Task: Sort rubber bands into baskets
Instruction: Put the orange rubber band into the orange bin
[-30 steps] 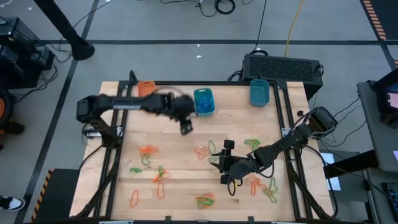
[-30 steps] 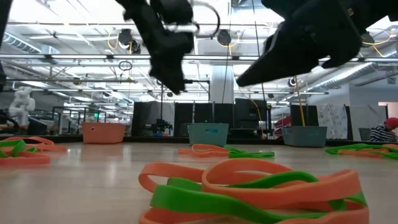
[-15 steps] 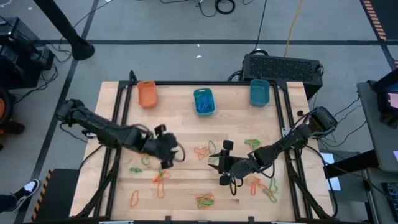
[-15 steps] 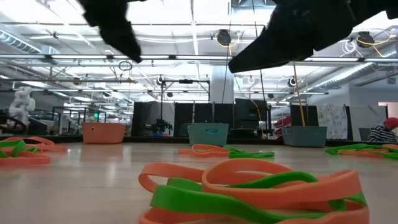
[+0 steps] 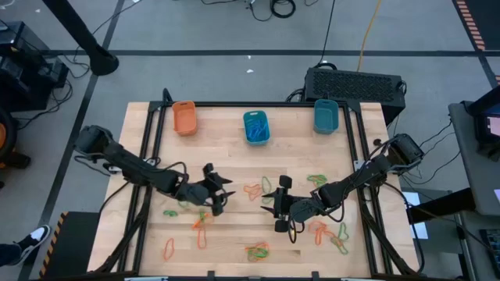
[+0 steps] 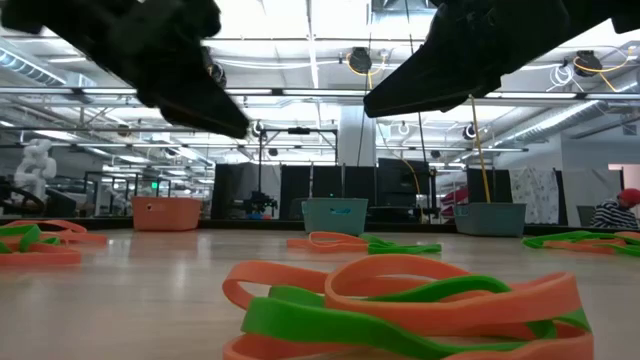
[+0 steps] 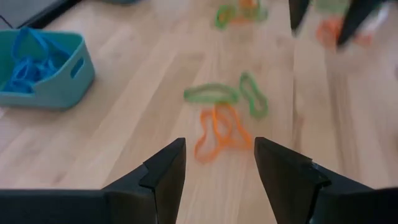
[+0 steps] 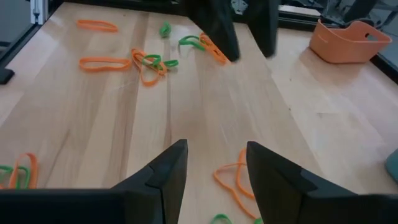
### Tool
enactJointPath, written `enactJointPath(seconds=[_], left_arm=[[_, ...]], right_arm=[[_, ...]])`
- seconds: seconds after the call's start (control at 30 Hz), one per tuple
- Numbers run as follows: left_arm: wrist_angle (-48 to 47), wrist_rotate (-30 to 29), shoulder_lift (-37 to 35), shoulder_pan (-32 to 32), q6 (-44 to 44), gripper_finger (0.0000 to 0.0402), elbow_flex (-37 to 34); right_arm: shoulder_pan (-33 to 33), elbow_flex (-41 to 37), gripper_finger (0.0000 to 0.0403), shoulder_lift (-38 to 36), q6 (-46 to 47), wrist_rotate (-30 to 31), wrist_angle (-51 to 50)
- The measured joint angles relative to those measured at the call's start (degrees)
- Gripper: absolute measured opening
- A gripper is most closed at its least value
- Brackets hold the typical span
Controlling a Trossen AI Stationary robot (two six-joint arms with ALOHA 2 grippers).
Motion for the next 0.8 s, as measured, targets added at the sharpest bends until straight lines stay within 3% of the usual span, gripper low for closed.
enactJointPath(seconds=[0.3,0.57,0.8], left_arm=[[17.6,5.6,15.3,4.5,2.6,0.0199,1.6],[18.6,9.1,25.8,6.7,2.6,0.0199,7.3],[18.3,10.9,28.5,8.0,2.6,0.0199,9.3]], right_arm=[[0.0,0.0,0.0157,0.0,0.6,0.0,-1.2],[0.1,0.0,0.0157,0.0,2.5,-0.1,-5.2],[0.1,0.0,0.0157,0.0,3.1,0.0,-5.9]])
